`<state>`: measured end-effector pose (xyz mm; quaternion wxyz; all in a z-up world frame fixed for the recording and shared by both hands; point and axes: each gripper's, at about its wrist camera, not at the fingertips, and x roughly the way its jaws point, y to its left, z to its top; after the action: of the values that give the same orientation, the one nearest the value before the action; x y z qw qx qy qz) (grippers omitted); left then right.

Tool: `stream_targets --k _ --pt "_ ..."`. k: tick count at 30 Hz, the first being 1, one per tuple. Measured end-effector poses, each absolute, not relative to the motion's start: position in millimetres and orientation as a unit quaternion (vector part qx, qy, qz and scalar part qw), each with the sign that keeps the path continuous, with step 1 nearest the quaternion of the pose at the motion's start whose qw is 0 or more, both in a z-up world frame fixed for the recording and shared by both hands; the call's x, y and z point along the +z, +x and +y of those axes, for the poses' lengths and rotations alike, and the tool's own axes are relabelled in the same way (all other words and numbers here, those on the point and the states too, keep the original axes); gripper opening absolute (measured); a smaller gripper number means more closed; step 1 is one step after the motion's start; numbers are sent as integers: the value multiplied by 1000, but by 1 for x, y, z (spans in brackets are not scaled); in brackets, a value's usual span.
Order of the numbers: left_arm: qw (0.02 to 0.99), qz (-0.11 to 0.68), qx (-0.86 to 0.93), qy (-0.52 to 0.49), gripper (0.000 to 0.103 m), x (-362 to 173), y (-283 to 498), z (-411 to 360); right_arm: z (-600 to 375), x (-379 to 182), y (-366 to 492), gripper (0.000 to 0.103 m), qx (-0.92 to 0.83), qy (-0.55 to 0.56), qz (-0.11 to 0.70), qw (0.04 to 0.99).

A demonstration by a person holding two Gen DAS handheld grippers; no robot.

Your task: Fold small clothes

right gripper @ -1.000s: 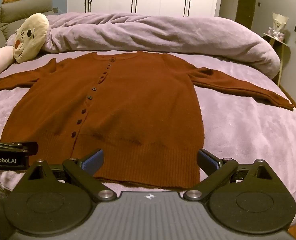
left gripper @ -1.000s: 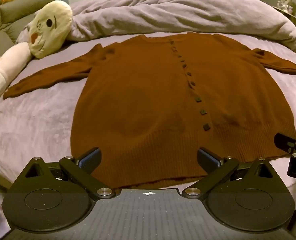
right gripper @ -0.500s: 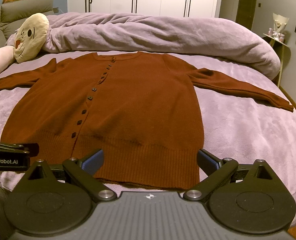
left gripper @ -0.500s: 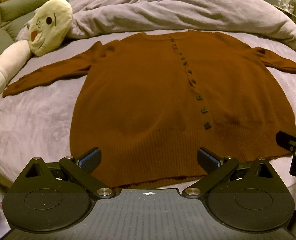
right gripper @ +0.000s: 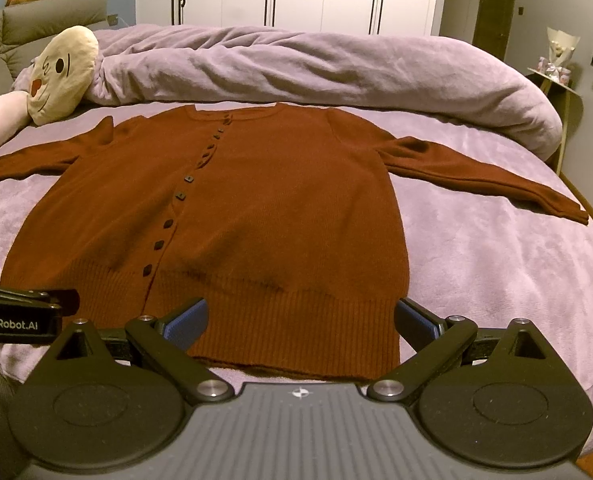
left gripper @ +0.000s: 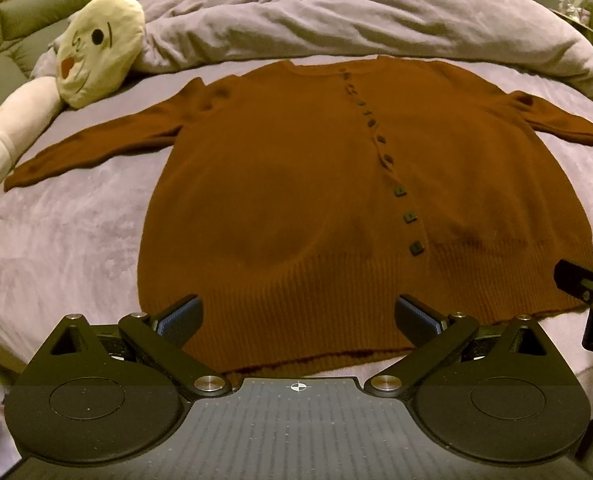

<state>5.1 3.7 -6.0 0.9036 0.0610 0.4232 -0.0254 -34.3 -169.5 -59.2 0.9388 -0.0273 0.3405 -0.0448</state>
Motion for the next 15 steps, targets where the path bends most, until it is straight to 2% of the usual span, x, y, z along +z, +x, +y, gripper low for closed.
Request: stream_targets --k 15 --pt "901 429 -26 60 103 -7 7 4 -170 -60 -34 99 -44 -32 339 939"
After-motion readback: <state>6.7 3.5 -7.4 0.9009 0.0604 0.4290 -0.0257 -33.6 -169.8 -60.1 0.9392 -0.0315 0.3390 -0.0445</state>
